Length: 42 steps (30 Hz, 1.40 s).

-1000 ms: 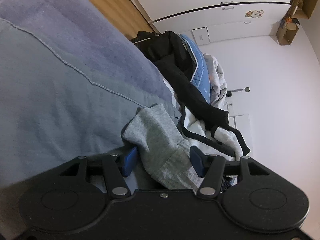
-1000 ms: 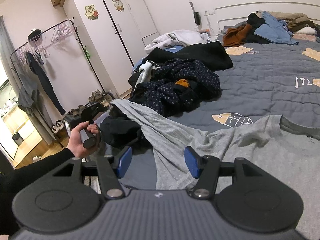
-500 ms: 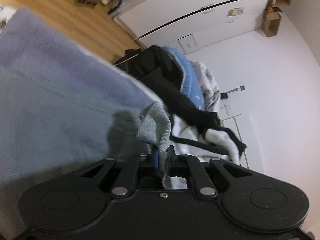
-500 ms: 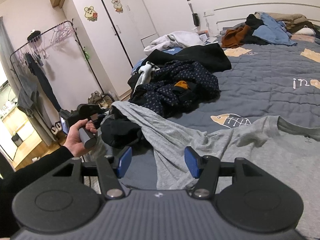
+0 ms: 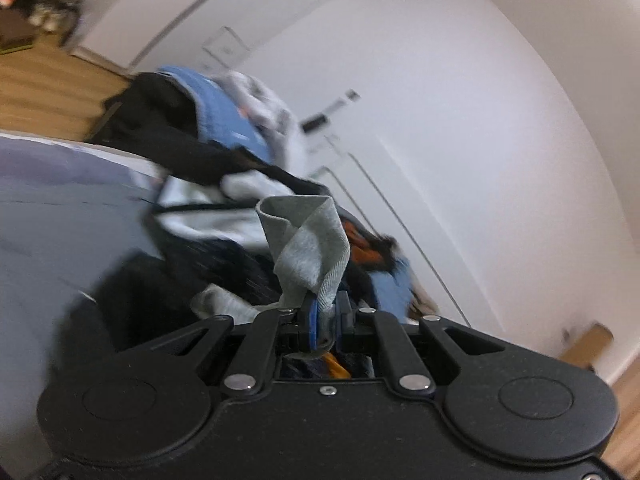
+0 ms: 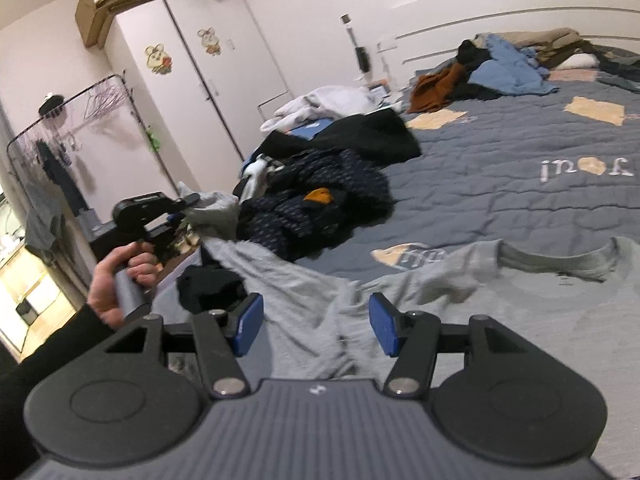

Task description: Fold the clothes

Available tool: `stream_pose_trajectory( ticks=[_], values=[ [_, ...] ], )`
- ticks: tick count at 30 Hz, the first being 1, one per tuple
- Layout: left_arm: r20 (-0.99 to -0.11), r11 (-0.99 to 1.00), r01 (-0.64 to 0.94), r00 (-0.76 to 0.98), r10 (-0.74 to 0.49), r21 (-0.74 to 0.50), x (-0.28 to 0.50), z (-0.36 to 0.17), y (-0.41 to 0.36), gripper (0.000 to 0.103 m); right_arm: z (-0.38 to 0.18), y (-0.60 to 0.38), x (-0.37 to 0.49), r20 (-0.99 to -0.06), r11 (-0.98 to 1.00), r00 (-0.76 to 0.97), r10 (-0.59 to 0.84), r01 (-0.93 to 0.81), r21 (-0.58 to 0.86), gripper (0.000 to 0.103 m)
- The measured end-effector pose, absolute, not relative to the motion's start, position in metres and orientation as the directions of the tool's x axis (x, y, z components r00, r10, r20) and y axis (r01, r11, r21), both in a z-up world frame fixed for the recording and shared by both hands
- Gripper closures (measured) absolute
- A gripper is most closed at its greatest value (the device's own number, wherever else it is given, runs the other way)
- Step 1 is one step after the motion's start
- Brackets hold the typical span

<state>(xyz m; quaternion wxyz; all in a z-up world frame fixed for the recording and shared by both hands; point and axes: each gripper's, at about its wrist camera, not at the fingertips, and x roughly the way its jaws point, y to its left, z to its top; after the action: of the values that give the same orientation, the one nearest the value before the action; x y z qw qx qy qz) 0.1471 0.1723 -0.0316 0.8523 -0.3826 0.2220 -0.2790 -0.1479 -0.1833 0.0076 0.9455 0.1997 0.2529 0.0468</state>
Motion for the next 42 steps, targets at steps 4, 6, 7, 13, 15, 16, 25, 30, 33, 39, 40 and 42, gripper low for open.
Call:
stream_pose_trajectory(
  ticks=[4, 6, 7, 13, 15, 16, 25, 30, 33, 39, 40, 42],
  values=[
    [-0.151, 0.529, 0.38, 0.688, -0.71, -0.759, 0.116, -0.025, 0.136, 0.095, 0.0, -0.21, -0.155, -0.45, 0.9, 0.882, 0.143, 0.074, 0.43, 0.045],
    [-0.153, 0.518, 0.415, 0.652, -0.743, -0.748, 0.1, -0.025, 0.117, 0.095, -0.003, -0.224, -0.159, -0.444, 0.891, 0.888, 0.117, 0.103, 0.441, 0.045],
    [-0.155, 0.511, 0.431, 0.632, -0.759, -0.743, 0.091, -0.026, 0.107, 0.095, -0.003, -0.231, -0.162, -0.441, 0.887, 0.892, 0.104, 0.117, 0.446, 0.045],
    [-0.175, 0.457, 0.526, 0.499, -0.849, -0.717, 0.042, -0.032, 0.048, 0.095, -0.007, -0.276, -0.182, -0.425, 0.849, 0.905, 0.01, 0.217, 0.482, 0.045],
    [-0.191, 0.44, 0.555, 0.449, -0.873, -0.707, 0.026, -0.037, 0.027, 0.095, -0.008, -0.291, -0.19, -0.424, 0.828, 0.905, -0.013, 0.247, 0.504, 0.045],
    [-0.198, 0.432, 0.57, 0.426, -0.883, -0.699, 0.017, -0.039, 0.016, 0.095, -0.009, -0.299, -0.193, -0.424, 0.817, 0.905, -0.023, 0.261, 0.514, 0.045],
    [-0.392, 0.491, 0.774, 0.339, -0.855, -0.401, -0.061, -0.069, -0.089, 0.095, -0.027, -0.339, -0.215, -0.437, 0.724, 0.899, -0.002, 0.303, 0.62, 0.045],
    [-0.521, 0.456, 0.862, 0.29, -0.803, -0.223, -0.096, -0.098, -0.127, 0.095, -0.034, -0.349, -0.221, -0.463, 0.713, 0.886, -0.004, 0.328, 0.62, 0.045],
    [-0.581, 0.418, 0.899, 0.272, -0.767, -0.131, -0.112, -0.109, -0.141, 0.09, -0.038, -0.354, -0.222, -0.473, 0.704, 0.881, -0.003, 0.337, 0.625, 0.045],
    [-0.599, 0.341, 0.937, 0.232, -0.766, -0.072, -0.133, -0.103, -0.134, 0.055, -0.043, -0.357, -0.223, -0.492, 0.697, 0.871, 0.006, 0.349, 0.626, 0.045],
    [-0.595, 0.332, 0.941, 0.225, -0.771, -0.074, -0.136, -0.101, -0.131, 0.055, -0.044, -0.357, -0.223, -0.497, 0.698, 0.868, 0.01, 0.35, 0.625, 0.045],
    [-0.588, 0.321, 0.943, 0.214, -0.78, -0.083, -0.141, -0.097, -0.123, 0.055, -0.046, -0.356, -0.222, -0.508, 0.695, 0.861, 0.02, 0.353, 0.626, 0.045]
  ],
)
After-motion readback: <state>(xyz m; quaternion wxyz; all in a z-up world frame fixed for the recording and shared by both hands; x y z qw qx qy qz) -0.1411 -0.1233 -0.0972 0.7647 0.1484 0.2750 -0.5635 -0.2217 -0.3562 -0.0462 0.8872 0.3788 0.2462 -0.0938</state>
